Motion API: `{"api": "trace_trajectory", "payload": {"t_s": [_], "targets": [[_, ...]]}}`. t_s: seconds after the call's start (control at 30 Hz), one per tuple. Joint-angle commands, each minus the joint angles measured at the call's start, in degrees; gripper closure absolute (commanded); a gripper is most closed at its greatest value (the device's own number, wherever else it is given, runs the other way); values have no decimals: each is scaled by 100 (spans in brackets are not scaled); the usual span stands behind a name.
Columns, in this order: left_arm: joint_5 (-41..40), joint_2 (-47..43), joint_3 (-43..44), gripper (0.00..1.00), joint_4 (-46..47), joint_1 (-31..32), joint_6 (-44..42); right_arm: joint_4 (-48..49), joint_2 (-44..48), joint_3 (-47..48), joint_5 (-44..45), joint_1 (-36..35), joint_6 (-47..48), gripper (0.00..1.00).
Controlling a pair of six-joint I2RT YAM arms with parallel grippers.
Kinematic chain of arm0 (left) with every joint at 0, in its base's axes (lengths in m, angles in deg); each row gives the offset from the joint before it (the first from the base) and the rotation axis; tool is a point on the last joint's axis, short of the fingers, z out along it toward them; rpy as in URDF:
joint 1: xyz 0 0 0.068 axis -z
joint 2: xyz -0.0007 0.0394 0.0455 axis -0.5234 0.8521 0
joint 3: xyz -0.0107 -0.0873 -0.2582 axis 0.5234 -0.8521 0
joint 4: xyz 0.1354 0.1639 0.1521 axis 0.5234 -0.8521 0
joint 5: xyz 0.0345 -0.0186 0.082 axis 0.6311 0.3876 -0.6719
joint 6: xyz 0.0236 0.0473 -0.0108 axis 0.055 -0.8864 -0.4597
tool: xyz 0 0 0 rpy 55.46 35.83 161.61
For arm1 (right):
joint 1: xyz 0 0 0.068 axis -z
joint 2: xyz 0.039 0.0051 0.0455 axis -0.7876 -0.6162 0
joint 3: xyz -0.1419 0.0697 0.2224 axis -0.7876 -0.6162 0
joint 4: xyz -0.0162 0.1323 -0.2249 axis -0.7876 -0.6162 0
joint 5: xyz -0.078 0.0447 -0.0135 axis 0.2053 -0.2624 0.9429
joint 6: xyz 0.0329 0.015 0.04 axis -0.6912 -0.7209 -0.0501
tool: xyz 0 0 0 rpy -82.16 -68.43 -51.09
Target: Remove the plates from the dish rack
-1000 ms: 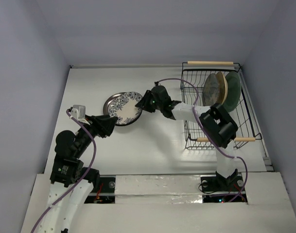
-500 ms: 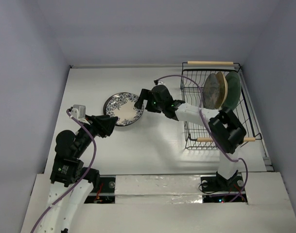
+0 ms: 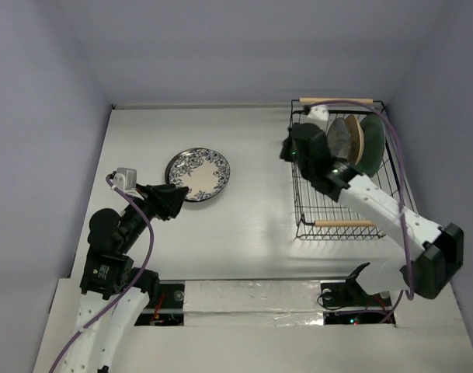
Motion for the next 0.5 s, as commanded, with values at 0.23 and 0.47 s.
{"api": "trace_trajectory", "payload": {"t_s": [0.23, 0.47], "targets": [[40, -94, -41, 53, 212, -40, 15, -1751, 407, -54, 2216, 1774, 726, 40], [40, -67, -41, 53, 221, -40, 23, -1444, 21, -19, 1794, 2267, 1007, 50]]}}
